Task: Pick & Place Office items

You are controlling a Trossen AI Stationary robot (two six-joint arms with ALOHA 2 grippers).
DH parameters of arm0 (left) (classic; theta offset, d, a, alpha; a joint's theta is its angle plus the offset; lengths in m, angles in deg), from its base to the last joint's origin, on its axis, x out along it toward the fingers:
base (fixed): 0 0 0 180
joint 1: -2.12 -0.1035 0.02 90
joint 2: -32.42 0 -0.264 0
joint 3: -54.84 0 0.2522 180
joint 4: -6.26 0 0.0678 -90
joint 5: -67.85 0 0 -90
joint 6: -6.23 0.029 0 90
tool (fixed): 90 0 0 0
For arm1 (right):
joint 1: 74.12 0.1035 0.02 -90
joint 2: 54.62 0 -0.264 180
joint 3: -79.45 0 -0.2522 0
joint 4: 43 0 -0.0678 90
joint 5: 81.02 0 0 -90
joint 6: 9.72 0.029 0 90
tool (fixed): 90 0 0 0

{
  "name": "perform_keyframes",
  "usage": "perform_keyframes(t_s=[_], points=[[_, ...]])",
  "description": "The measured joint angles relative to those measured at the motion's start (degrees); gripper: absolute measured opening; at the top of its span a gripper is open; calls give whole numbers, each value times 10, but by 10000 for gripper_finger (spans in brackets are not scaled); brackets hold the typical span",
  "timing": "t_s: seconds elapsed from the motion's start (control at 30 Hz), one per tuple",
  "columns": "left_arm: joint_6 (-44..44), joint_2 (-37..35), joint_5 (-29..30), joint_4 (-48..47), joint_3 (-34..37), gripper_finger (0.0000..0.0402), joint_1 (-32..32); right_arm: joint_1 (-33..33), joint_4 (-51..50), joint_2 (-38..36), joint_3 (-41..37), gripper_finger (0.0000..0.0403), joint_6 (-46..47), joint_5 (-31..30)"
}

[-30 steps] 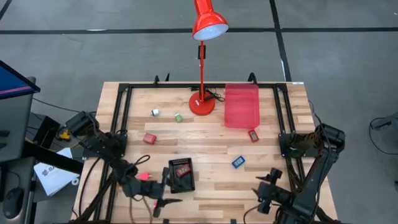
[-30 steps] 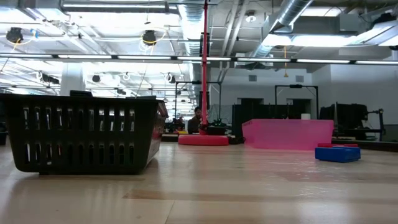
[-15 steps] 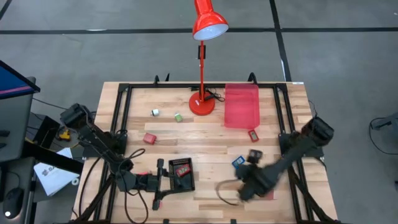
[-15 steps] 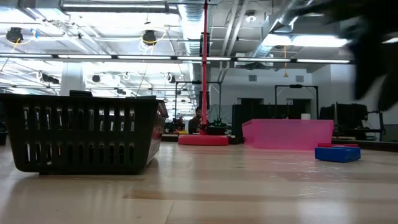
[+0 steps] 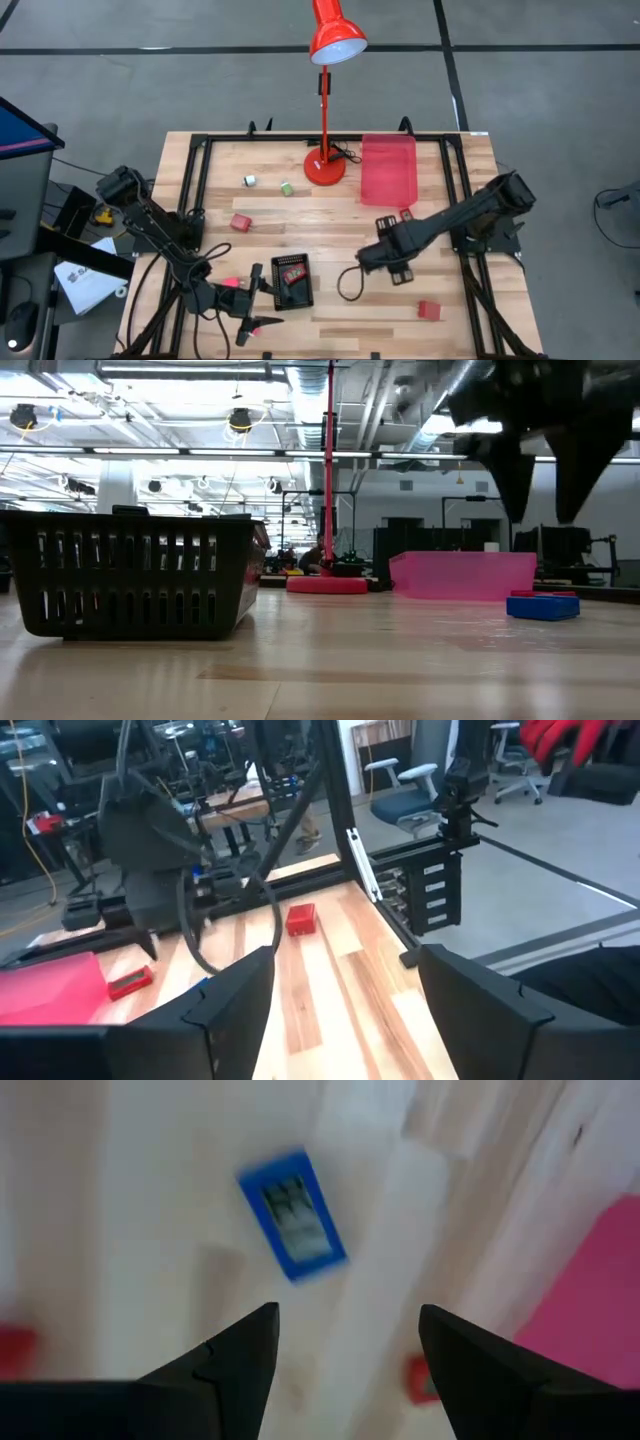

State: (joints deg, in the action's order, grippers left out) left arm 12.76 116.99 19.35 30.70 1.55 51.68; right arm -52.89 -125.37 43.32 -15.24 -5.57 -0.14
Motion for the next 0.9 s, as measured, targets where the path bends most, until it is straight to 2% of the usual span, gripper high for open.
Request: perform_keyframes(t_s=[0.1,0.2,0.33,0.6,0.9], points=[[-22,0,0,-16,0,254,0,21,9,8,-18,235,-81,-11],[-37,0,0,-29,0,255,1,45,51,8,-31,235,-128,-66],[-42,0,0,-27,0,254,3,46,92,8,-33,235,-99,-90],[-53,0,0,-27,0,257,9,41,138,12,-76,235,-59,-33],[-51,0,0,-30,0,258,8,37,185,53,-98,235,-76,-16]])
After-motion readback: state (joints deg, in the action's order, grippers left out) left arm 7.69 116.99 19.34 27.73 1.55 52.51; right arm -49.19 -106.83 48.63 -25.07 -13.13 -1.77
